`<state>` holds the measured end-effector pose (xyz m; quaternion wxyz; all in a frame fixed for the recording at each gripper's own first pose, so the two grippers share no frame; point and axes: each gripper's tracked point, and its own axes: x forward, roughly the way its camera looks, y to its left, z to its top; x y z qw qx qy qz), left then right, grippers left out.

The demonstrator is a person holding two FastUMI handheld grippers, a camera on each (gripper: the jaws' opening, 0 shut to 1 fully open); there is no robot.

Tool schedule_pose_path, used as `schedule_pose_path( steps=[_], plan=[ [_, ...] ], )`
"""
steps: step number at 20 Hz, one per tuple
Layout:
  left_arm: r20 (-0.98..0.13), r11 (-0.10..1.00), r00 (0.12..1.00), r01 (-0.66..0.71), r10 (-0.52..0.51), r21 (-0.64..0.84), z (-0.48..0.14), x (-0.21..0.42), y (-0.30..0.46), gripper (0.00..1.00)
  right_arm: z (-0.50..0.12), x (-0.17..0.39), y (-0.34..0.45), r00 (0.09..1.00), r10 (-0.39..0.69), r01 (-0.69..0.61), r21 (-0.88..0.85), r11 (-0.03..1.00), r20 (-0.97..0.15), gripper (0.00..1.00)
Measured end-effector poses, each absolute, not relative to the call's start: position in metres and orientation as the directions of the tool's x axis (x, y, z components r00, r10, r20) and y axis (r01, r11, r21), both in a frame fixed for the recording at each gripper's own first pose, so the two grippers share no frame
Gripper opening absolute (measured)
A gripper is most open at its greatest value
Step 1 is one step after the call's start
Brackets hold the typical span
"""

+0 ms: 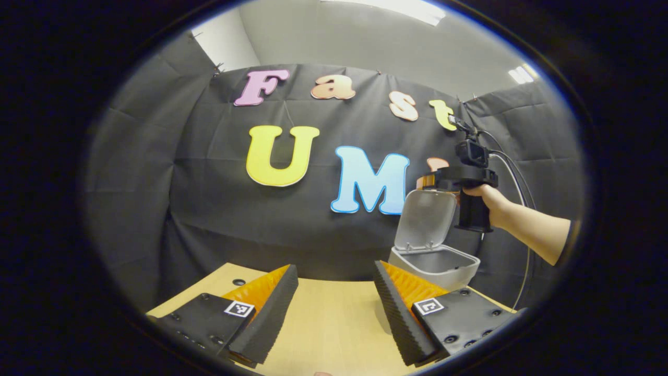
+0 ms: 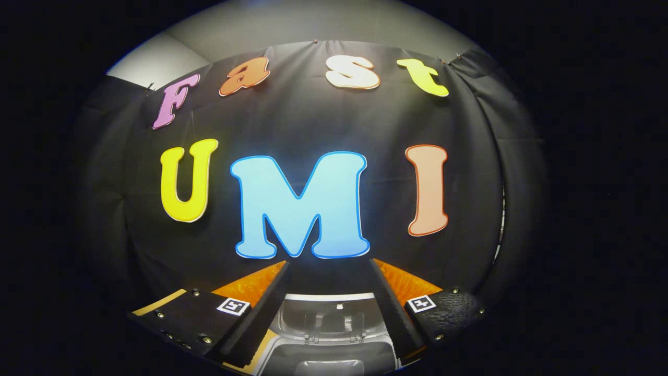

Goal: Press the lid of the desktop garbage bin to open it, pick up the crumpled paper on the desktop and throw it into the bin, then pick up the pop can on the desktop and drop it into the bin, and finally close the garbage bin lid.

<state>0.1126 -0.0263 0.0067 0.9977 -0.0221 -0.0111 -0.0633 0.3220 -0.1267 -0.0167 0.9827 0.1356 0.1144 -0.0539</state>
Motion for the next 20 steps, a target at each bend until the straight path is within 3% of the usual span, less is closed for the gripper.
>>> schedule_pose_path(
  steps=[6, 9, 20],
  plan=[
    [0.019, 0.992, 0.993, 0.117, -0.117, -0.039, 0.005, 0.084, -0.063, 0.95, -0.025, 0.276, -0.118, 0.976, -0.056, 0.115, 0.276, 0.954, -0.211, 0.94],
    [0.013, 0.991, 0.992, 0.124, -0.123, -0.046, 0.008, 0.068, -0.076, 0.95, -0.064, 0.252, -0.101, 0.953, -0.008, 0.105, 0.307, 0.946, -0.303, 0.94],
    [0.010, 0.996, 0.996, 0.094, -0.094, -0.014, 0.019, 0.052, -0.065, 0.95, -0.095, 0.219, -0.089, 0.970, -0.073, 0.131, 0.246, 0.960, -0.231, 0.96]
  ],
)
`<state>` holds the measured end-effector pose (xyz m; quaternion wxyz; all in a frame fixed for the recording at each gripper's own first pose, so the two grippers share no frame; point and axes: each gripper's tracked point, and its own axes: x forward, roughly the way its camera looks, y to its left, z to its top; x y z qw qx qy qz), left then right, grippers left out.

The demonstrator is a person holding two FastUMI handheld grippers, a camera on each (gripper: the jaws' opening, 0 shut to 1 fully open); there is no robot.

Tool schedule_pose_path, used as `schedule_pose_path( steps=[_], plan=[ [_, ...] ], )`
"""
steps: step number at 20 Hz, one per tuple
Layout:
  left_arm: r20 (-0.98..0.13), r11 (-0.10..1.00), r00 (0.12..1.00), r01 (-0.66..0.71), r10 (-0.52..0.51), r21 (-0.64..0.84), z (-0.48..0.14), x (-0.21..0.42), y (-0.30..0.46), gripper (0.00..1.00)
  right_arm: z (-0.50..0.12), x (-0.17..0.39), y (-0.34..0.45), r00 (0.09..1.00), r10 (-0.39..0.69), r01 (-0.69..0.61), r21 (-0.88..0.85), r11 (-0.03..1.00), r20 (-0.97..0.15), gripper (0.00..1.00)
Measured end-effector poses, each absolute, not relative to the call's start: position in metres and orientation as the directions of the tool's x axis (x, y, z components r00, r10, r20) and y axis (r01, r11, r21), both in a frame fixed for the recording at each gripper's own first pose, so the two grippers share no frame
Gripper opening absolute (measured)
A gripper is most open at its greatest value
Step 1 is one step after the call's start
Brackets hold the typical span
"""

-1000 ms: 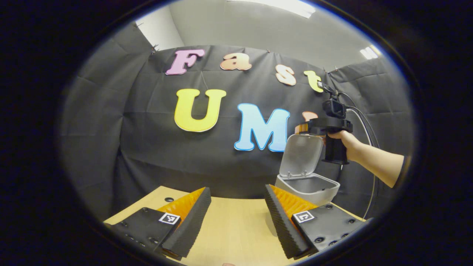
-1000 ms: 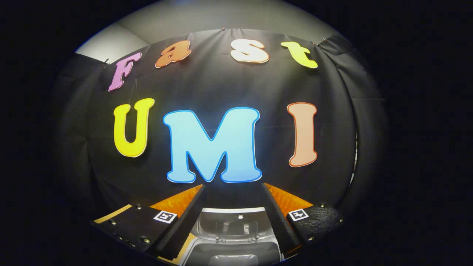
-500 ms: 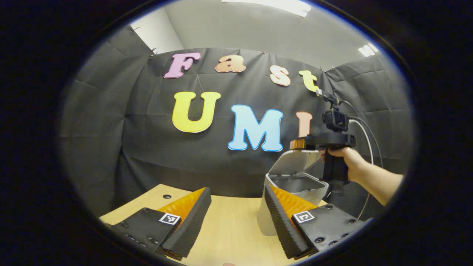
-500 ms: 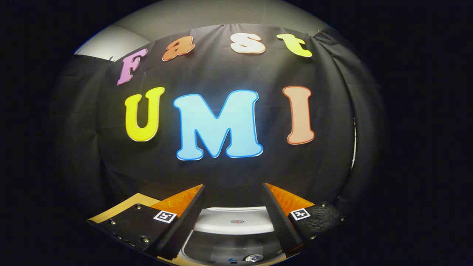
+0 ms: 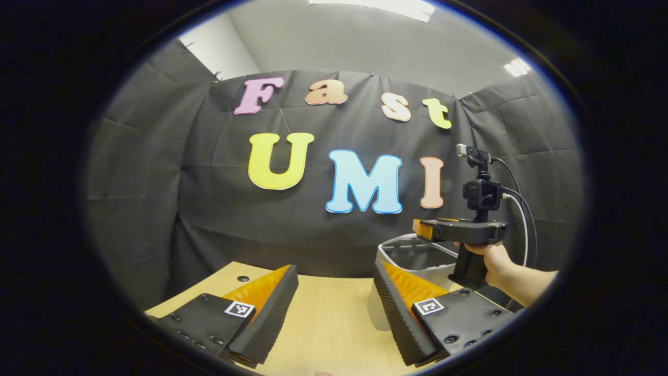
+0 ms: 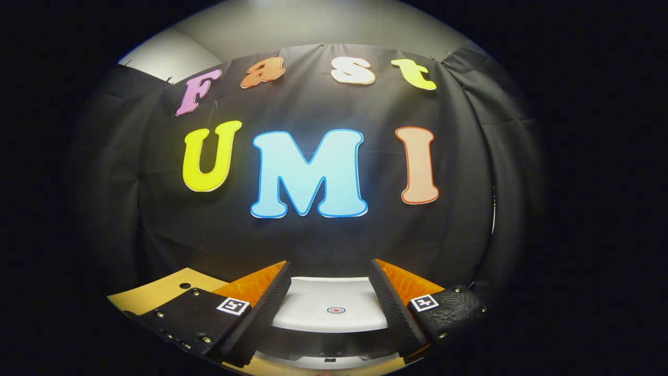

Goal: Press the lid of the desktop garbage bin to open it, pick up the crumpled paper on the desktop and throw it into the bin, then pick up the pop can on the desktop and drop it into the bin, and finally close the garbage bin lid.

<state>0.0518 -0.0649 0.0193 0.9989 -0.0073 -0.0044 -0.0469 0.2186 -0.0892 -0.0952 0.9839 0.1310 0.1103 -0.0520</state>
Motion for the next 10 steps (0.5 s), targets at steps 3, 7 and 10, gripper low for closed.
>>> schedule_pose_path(
  steps=[3, 7, 10],
  plan=[
    [0.007, 0.995, 0.995, 0.095, -0.095, -0.014, 0.019, 0.051, -0.063, 0.95, -0.107, 0.214, -0.089, 0.967, -0.096, 0.153, 0.238, 0.959, -0.235, 0.96],
    [-0.001, 0.996, 0.996, 0.092, -0.092, -0.011, 0.016, 0.051, -0.059, 0.95, -0.125, 0.211, -0.089, 0.963, -0.121, 0.177, 0.225, 0.958, -0.242, 0.96],
    [-0.011, 0.996, 0.996, 0.086, -0.086, -0.013, 0.012, 0.054, -0.053, 0.95, -0.130, 0.211, -0.087, 0.966, -0.124, 0.177, 0.229, 0.957, -0.227, 0.96]
  ],
)
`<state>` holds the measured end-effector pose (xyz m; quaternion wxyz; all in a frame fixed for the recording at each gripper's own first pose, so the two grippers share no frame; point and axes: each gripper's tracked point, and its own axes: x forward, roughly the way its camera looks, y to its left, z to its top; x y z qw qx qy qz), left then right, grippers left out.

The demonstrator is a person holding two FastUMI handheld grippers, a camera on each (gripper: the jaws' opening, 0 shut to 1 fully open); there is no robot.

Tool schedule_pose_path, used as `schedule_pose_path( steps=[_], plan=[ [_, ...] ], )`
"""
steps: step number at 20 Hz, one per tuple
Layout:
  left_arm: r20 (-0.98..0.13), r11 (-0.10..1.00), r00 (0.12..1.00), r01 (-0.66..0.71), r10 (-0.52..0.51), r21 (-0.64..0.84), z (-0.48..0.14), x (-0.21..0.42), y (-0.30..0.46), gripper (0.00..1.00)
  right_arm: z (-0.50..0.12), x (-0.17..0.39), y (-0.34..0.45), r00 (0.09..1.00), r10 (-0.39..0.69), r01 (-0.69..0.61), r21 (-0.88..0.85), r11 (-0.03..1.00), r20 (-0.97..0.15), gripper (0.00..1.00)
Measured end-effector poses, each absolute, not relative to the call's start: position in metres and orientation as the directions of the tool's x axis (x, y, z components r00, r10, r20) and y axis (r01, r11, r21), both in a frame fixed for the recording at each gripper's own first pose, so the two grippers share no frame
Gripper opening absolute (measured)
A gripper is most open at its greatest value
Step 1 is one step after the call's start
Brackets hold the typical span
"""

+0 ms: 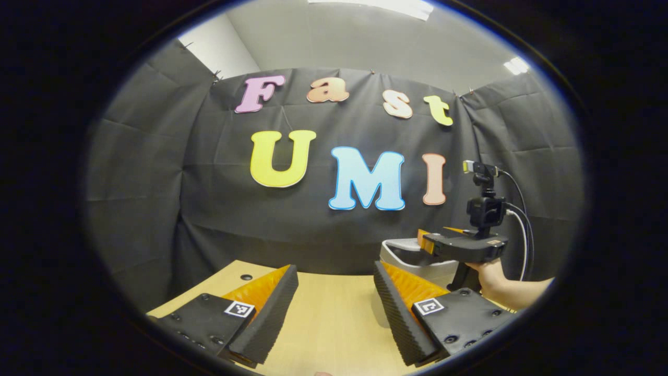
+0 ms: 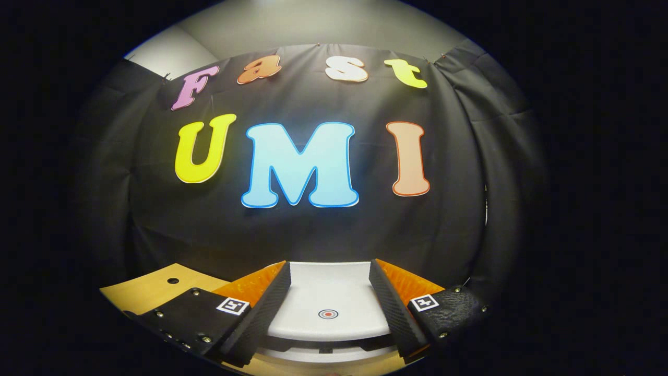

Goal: Press the lid of the desktop garbage bin to open it, pick up the crumpled paper on the desktop and throw it into the bin, then pick up the pop can on the desktop and drop it into the bin, and finally close the garbage bin lid.

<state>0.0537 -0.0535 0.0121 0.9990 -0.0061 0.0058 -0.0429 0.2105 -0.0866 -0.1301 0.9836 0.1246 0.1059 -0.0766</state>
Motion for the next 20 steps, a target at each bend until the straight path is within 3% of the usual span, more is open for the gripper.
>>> schedule_pose_path(
  steps=[8, 14, 20],
  plan=[
    [-0.018, 0.996, 0.996, 0.086, -0.086, -0.011, 0.011, 0.054, -0.052, 0.96, -0.160, 0.200, -0.075, 0.964, -0.091, 0.153, 0.241, 0.958, -0.251, 0.96],
    [-0.030, 0.997, 0.996, 0.080, -0.080, -0.014, 0.005, 0.054, -0.054, 0.95, -0.159, 0.198, -0.077, 0.979, -0.134, 0.167, 0.222, 0.961, -0.157, 0.97],
    [-0.047, 0.998, 0.997, 0.066, -0.067, -0.023, 0.000, 0.056, -0.057, 0.96, -0.165, 0.198, -0.074, 0.972, -0.103, 0.152, 0.236, 0.960, -0.210, 0.98]
  ],
)
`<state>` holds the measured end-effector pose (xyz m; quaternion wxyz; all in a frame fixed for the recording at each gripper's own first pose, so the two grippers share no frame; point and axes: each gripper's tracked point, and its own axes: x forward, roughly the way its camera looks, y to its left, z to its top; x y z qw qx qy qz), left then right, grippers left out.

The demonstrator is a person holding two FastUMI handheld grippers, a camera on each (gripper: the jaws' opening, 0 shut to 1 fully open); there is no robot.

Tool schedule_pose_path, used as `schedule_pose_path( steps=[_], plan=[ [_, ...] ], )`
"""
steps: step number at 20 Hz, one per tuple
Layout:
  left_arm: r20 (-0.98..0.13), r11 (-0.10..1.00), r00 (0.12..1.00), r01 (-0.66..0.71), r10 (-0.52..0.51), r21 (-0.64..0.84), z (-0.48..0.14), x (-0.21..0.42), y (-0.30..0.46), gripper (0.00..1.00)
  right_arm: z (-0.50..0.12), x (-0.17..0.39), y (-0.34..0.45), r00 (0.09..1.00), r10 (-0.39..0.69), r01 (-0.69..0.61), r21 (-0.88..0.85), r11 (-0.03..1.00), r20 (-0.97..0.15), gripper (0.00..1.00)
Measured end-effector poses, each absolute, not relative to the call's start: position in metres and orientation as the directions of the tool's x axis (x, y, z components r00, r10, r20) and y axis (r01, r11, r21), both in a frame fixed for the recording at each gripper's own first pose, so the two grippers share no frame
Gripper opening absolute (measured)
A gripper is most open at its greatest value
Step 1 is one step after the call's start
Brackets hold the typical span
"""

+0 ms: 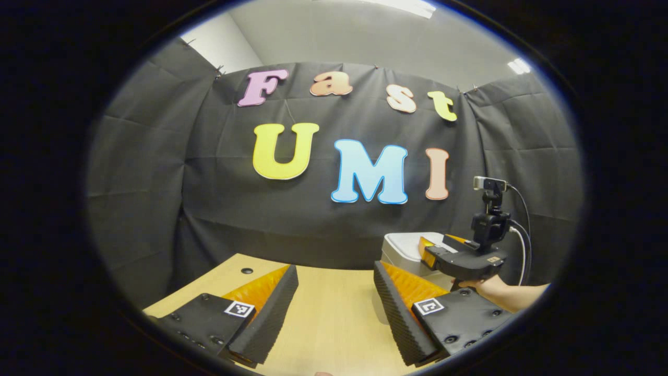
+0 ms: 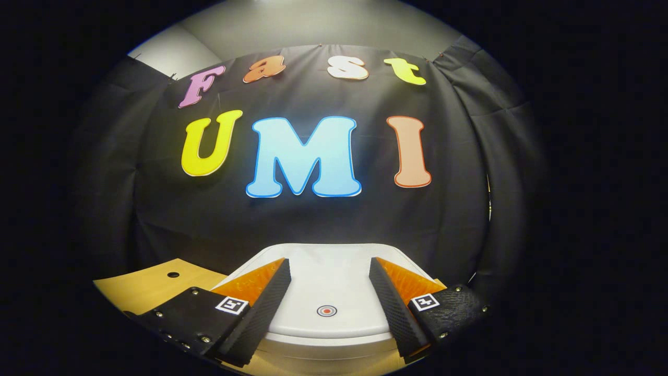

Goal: Press the lid of the desktop garbage bin to open it, pick up the crumpled paper on the desktop and throw it into the bin, then pick up the pop can on the desktop and drop it into the bin, and finally close the garbage bin lid.

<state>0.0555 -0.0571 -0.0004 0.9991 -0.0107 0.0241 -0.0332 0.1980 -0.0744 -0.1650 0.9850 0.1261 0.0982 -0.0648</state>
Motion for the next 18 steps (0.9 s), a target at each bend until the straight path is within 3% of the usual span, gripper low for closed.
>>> schedule_pose_path(
  steps=[3, 6, 9, 18],
  plan=[
    [-0.039, 0.998, 0.997, 0.060, -0.061, -0.025, 0.006, 0.052, -0.061, 0.95, -0.164, 0.199, -0.076, 0.973, -0.105, 0.155, 0.239, 0.959, -0.207, 0.98],
    [-0.026, 0.998, 0.998, 0.055, -0.056, -0.034, 0.010, 0.041, -0.067, 0.95, -0.171, 0.198, -0.073, 0.947, -0.067, 0.143, 0.223, 0.964, -0.314, 0.99],
    [-0.039, 0.999, 0.999, 0.034, -0.035, -0.026, 0.004, 0.031, -0.071, 0.95, -0.160, 0.206, -0.076, 0.969, -0.096, 0.150, 0.236, 0.960, -0.227, 1.00],
    [-0.009, 0.999, 1.000, 0.002, -0.002, -0.036, 0.009, 0.000, -0.083, 0.95, -0.163, 0.196, -0.077, 0.962, -0.127, 0.183, 0.229, 0.956, -0.241, 0.97]
  ],
)
